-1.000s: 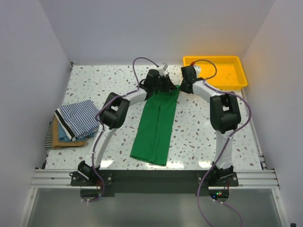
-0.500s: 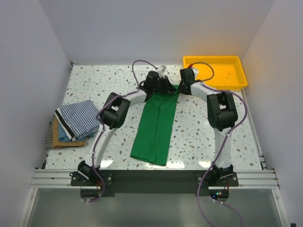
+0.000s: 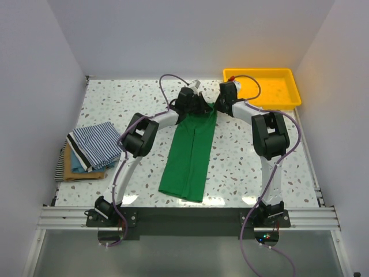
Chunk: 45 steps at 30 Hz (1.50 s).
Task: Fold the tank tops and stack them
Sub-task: Fold the tank top
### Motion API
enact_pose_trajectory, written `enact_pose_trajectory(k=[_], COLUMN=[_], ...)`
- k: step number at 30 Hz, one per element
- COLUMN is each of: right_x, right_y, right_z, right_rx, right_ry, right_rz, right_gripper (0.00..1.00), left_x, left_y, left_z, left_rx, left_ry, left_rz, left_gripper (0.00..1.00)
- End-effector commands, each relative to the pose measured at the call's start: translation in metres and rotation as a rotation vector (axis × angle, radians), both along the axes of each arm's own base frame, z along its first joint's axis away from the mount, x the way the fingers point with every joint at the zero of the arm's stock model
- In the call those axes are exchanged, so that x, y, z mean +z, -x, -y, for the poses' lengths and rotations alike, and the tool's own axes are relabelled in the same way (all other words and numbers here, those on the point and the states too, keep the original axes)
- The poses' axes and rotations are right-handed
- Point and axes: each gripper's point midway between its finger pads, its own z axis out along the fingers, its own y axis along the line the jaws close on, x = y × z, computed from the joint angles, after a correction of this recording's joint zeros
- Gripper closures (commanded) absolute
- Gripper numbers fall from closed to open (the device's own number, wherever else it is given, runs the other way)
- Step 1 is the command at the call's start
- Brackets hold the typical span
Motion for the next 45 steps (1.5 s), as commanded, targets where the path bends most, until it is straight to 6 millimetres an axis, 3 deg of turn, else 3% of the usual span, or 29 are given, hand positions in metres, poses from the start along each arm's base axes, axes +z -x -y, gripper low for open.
enact_pose_trajectory(k=[1,6,11,17,27,35,45], right_x=[0.029,0.029,0.027,0.046,0.062,0.035,0.006], right_y=[-0.01,-0.005,-0.003,0.002,0.001,-0.012,-0.022], right_z=[-0.008,-0.01,-0.011,-0.009,-0.012,-0.026,-0.04], right_rx=[0.0,0.007,0.009,-0.001,0.008,0.037,0.053], right_ry=[-0.056,-0.069,-0.08,-0.097,-0.12,-0.155,-0.181], right_rz=[0.084,0.084,0.076,0.13,0.162,0.118,0.077], right_gripper=[0.85,0.85,0.85,0.85,0.85,0.85,0.85], left_x=[0.013,0.015,0.037,0.066,0.073,0.065,0.072], left_y=[-0.01,-0.016,-0.024,-0.028,-0.026,-0.021,-0.014], left_z=[-0.009,-0.022,-0.034,-0.033,-0.032,-0.034,-0.043], left_rx=[0.059,0.109,0.146,0.119,0.093,0.083,0.084], left_ry=[-0.01,-0.016,-0.016,0.019,0.03,0.026,0.021], left_rz=[0.016,0.017,0.058,0.113,0.117,0.095,0.102], left_gripper=[0.88,0.87,0.83,0.82,0.83,0.84,0.84])
